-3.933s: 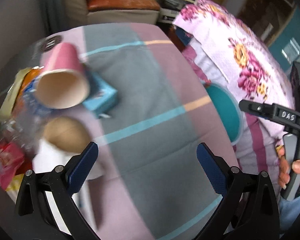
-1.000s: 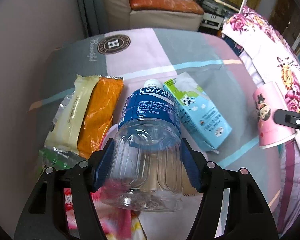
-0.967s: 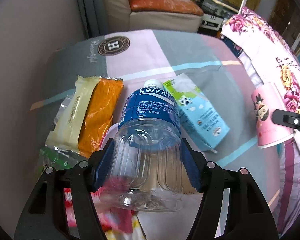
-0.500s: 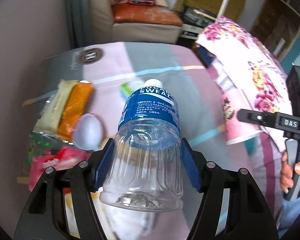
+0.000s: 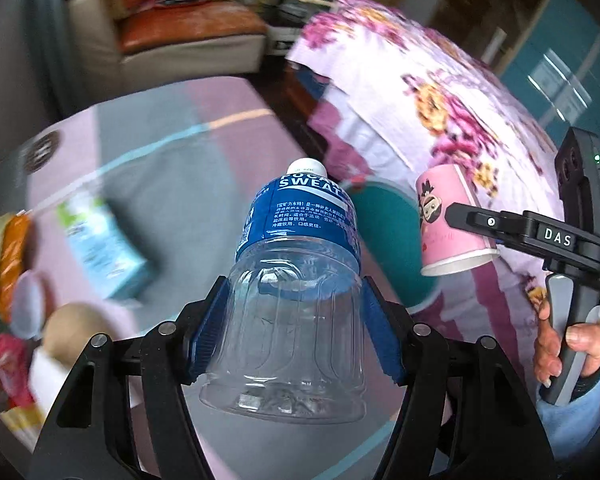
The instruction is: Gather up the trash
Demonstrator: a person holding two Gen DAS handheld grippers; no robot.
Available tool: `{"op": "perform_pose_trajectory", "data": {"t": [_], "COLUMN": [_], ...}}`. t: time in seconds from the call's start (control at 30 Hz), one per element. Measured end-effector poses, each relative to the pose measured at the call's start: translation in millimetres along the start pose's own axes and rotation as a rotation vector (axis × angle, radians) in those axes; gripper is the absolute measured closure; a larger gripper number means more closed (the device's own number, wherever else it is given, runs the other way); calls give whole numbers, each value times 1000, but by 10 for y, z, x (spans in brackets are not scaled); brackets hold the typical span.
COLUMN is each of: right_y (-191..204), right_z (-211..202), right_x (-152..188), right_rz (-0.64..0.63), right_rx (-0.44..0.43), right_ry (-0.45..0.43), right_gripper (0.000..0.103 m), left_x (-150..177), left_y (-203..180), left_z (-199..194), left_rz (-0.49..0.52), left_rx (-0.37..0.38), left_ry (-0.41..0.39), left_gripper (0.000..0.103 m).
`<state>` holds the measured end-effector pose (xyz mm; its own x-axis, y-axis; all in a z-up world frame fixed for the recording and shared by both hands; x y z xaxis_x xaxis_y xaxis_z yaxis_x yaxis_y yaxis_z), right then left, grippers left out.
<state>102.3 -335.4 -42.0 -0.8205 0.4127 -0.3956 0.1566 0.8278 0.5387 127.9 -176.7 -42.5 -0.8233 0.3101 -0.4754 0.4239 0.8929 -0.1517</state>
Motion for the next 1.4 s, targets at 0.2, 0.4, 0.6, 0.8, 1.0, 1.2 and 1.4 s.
{"op": "perform_pose_trajectory", "data": {"t": [0.2,0.4,0.6,0.8,1.0,1.2,1.4], "right_y": [-608,-1002,-1191,-1331,-1354,-1315,-1206], "right_z": [-245,-333,-305,-245,-185,-96,0], "right_x": [-42,-32,-27,2,13,30,52], "right_rz": [84,136,164,186,196,194,178], "right_rx": [43,53,58,64,68,69,67], "right_ry": [-53,-67,-63,-51,-40,-22,1], "right_gripper": [44,44,44,44,44,44,44], "left_x": [-85,-114,-53,-11,-35,-89,-21], "left_y": [-603,-1014,-1287,-1328,-1349,-1256,-1037], "left_z": [301,604,873,1027,1058,955,887], "left_rz": [105,172,225,227,228,200,133], "left_rx": [28,43,45,39,40,27,37], "left_ry": [46,99,156,190,180,142,155], "left_gripper": [37,37,37,37,26,14,13]}}
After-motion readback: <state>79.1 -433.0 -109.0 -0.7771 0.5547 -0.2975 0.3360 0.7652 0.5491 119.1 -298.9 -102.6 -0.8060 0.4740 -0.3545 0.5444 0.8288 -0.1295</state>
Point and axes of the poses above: each gripper's, at about its wrist camera, not at the fingertips, and z roughly the way its jaws point, y to its left, x to its underside, the point moved 7 cm from there along z, roughly the way its jaws point, and after that the axes turned 5 degrees about -x, right-handed, at the moved point
